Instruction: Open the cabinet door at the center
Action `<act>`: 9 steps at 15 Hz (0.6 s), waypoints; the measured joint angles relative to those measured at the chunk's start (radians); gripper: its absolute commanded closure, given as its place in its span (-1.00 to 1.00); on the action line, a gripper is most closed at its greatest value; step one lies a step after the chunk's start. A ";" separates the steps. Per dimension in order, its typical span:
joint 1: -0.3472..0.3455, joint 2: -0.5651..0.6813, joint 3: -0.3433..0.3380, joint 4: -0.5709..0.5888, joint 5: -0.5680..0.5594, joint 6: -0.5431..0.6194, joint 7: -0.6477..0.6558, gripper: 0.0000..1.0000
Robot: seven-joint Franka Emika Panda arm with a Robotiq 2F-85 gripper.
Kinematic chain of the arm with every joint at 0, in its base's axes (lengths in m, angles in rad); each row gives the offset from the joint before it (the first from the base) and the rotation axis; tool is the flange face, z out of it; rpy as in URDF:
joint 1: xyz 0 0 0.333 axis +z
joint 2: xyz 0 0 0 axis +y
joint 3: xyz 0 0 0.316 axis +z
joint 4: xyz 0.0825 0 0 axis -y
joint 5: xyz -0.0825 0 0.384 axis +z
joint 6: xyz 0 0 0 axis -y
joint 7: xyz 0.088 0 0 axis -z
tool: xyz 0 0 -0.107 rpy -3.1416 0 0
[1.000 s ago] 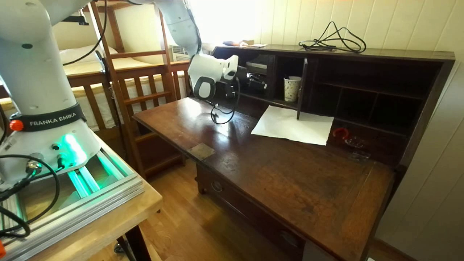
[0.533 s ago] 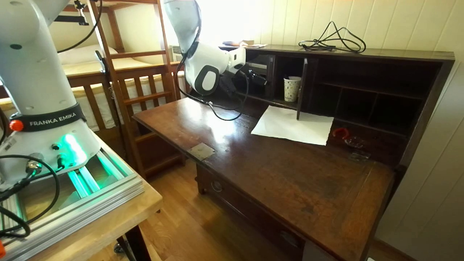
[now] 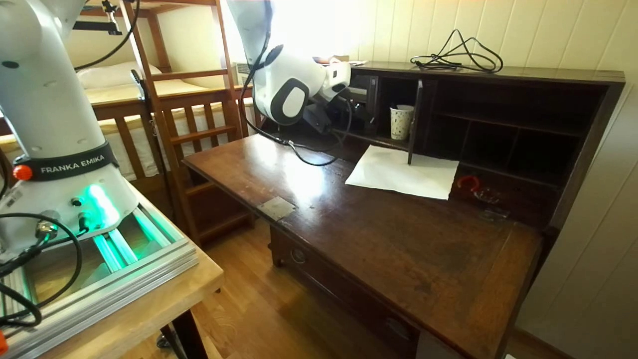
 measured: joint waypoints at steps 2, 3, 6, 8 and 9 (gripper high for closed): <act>0.000 0.006 -0.014 0.015 0.000 -0.051 -0.021 -1.00; 0.001 0.007 -0.025 0.022 -0.001 -0.091 -0.041 -1.00; -0.021 -0.001 -0.031 0.026 -0.090 -0.203 -0.073 -1.00; -0.081 -0.037 0.008 -0.008 -0.232 -0.205 -0.071 -1.00; -0.124 -0.068 0.037 -0.036 -0.308 -0.209 -0.065 -1.00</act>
